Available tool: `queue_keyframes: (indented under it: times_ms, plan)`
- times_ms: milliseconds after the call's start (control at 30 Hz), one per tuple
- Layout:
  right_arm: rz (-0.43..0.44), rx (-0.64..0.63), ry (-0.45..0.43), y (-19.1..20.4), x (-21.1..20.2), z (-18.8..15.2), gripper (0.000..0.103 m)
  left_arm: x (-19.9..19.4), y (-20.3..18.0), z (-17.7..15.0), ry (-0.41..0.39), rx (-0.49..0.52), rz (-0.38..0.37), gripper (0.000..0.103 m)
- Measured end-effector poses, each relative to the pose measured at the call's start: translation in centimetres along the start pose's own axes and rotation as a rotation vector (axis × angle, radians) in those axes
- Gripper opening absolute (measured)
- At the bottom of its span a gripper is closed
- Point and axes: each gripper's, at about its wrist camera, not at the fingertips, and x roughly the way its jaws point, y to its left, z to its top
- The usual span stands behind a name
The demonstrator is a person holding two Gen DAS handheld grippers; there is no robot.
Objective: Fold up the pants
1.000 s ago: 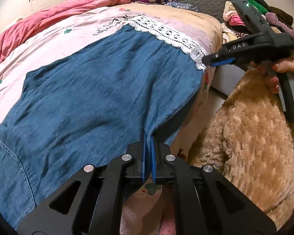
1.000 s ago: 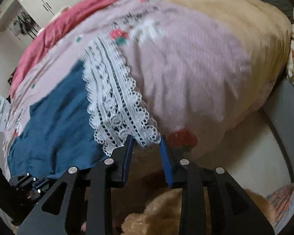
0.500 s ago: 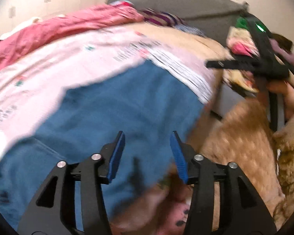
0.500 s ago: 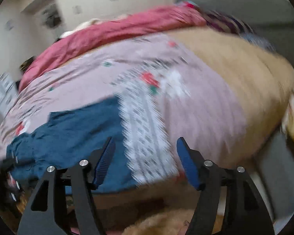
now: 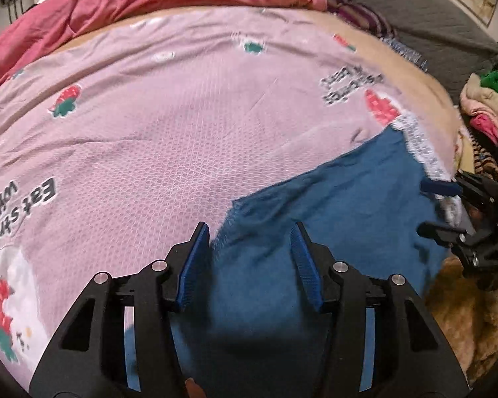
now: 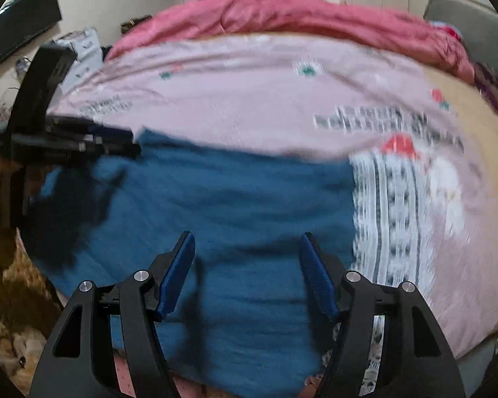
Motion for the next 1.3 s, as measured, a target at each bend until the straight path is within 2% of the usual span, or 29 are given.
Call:
queue_keyframes:
  times_ms: [100,167,233,300,367,433,467,533,600,667,767,800,833,900,967,1000,1133,1300]
  plan:
    - [0.014,0.026,0.023,-1.0,0.7,-0.6,0.064,1.5,0.4,0.5,0.013,-0.018,0.015,0.04]
    - [0.033,0.05,0.031,-1.4,0.9,-0.7,0.064,2.2,0.5,0.6,0.015,-0.039,-0.006,0.03]
    - [0.047,0.069,0.034,-1.6,1.0,-0.9,0.064,2.3,0.2,0.5,0.007,-0.037,-0.026,0.002]
    - [0.059,0.095,0.03,-1.9,0.9,-0.9,0.065,1.9,0.0,0.3,-0.015,-0.08,-0.089,0.001]
    - [0.069,0.117,0.027,-2.1,0.8,-1.0,0.065,0.8,0.3,0.3,-0.055,-0.118,-0.14,0.0]
    - [0.077,0.134,0.025,-2.2,0.6,-1.2,0.065,-0.8,1.2,0.7,-0.134,-0.139,-0.113,0.0]
    - [0.078,0.137,0.024,-2.2,0.5,-1.3,0.065,-0.9,1.5,0.9,-0.148,-0.131,-0.096,0.0]
    - [0.073,0.133,0.032,-2.1,0.7,-1.3,0.068,0.4,2.0,1.0,-0.104,-0.155,-0.104,0.0]
    - [0.07,0.119,0.037,-1.8,0.8,-1.3,0.069,2.1,1.7,0.7,-0.06,-0.132,-0.067,0.001]
    - [0.079,0.117,0.027,-2.0,0.3,-1.2,0.069,2.8,1.5,0.1,-0.058,-0.117,-0.055,0.002]
    - [0.036,0.157,-0.085,-4.0,-2.5,-0.8,0.069,1.6,2.0,-0.4,-0.092,-0.131,-0.074,0.007]
    - [0.006,0.195,-0.131,-5.4,-3.7,-0.5,0.069,1.0,2.2,-0.5,-0.105,-0.131,-0.064,0.015]
    - [-0.021,0.224,-0.153,-6.6,-4.4,-0.2,0.069,0.1,2.0,-0.7,-0.127,-0.113,-0.036,0.018]
    - [-0.078,0.259,-0.173,-9.1,-5.1,0.7,0.069,-1.3,1.7,-1.1,-0.16,-0.088,-0.006,0.018]
    - [-0.111,0.254,-0.162,-10.9,-4.9,1.5,0.065,-2.7,0.9,-1.6,-0.192,-0.068,0.009,0.02]
    - [-0.11,0.246,-0.149,-11.6,-4.5,1.9,0.057,-3.1,0.5,-1.8,-0.201,-0.062,0.009,0.022]
    - [-0.088,0.198,-0.081,-12.4,-1.8,3.3,0.043,-3.4,-1.4,-3.4,-0.186,-0.032,-0.012,0.024]
    - [-0.089,0.161,-0.015,-12.6,1.0,4.0,0.042,-1.2,-1.9,-4.6,-0.137,-0.022,0.034,0.025]
